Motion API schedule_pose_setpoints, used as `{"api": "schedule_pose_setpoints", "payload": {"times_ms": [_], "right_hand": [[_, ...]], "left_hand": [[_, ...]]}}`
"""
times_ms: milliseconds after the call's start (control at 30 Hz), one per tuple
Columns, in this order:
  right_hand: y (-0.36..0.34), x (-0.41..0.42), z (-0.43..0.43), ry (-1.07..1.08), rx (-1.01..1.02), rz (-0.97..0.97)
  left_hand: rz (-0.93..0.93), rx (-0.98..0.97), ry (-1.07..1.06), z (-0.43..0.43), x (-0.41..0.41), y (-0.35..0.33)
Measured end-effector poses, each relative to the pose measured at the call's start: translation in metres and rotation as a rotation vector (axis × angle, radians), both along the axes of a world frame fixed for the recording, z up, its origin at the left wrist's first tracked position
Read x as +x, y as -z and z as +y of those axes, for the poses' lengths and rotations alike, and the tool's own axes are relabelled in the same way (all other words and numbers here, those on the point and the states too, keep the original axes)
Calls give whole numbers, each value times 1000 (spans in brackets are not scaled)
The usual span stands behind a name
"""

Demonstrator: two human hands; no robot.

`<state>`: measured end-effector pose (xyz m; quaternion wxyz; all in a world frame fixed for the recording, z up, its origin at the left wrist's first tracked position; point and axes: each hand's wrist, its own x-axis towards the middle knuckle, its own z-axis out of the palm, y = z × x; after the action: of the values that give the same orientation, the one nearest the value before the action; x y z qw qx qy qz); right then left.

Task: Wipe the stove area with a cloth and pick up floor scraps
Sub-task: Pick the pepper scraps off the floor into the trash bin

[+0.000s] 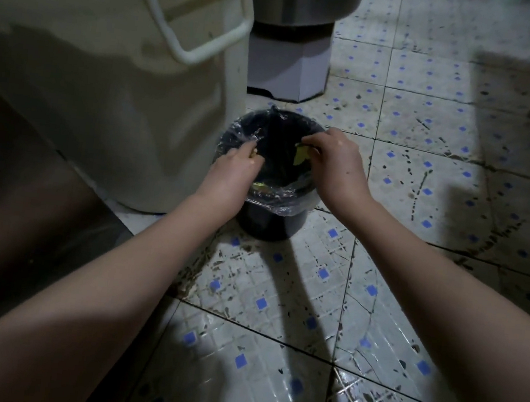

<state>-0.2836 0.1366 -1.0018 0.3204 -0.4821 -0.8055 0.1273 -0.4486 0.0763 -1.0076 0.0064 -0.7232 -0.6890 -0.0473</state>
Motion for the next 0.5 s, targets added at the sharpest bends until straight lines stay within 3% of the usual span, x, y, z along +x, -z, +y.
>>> {"api": "schedule_pose_setpoints", "payload": {"times_ms": [267,500], "right_hand": [[8,-22,-2,-97,-74,-130],[13,-28,2,-82,-106,-189]], "left_hand": [[-97,-12,17,-1,-16,5],[29,-5,3,-3,-22,7]]}}
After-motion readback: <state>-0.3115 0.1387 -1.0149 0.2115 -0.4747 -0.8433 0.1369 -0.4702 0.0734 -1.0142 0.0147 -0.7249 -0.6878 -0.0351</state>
